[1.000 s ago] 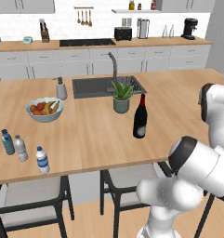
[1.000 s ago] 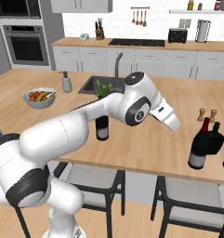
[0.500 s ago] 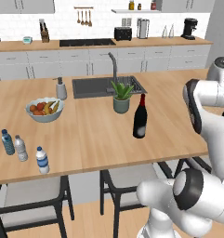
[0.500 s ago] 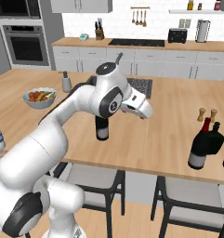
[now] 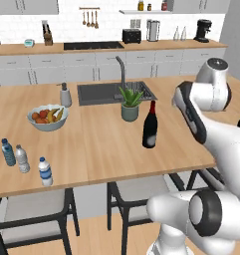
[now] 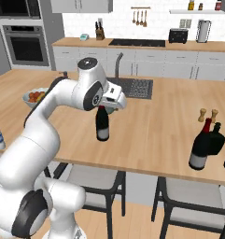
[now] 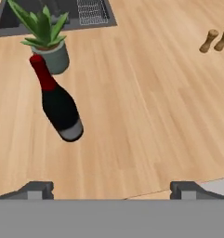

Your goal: Move the plastic bottles in the middle to the plastics group, and the glass bottles in the middle to the glass group.

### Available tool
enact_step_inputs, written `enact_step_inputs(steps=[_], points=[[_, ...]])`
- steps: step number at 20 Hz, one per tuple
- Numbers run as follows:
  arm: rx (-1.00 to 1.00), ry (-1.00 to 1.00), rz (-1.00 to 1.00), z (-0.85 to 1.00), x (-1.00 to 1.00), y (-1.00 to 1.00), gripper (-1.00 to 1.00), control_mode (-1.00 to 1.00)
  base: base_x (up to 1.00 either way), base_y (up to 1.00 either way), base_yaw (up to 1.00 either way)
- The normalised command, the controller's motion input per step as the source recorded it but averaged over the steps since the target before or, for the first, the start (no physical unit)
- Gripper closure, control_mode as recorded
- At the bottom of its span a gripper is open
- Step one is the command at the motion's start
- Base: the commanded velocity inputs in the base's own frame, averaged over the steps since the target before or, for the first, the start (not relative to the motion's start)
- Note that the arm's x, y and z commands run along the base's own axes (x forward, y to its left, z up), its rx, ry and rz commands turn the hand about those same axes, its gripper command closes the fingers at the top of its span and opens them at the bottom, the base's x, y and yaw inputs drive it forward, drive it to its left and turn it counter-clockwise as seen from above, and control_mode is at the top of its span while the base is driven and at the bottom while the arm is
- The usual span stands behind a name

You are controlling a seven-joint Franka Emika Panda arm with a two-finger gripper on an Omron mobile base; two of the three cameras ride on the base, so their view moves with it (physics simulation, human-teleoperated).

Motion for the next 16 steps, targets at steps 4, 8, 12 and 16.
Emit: enact_step_inputs(steps=[4,8,12,16], points=[[0.0,0.0,0.16,-0.14,0.28,0.81,-1.0,-1.0,0.0,0.0,0.0],[0.0,0.0,0.02,0.0,0.27,0.32,-1.0,-1.0,0.0,0.0,0.0],[0.0,0.0,0.0,0.0,0.51,0.04,-1.0,-1.0,0.0,0.0,0.0],[0.0,0.0,0.0,0.0,0.71,0.11,-1.0,-1.0,0.0,0.0,0.0]])
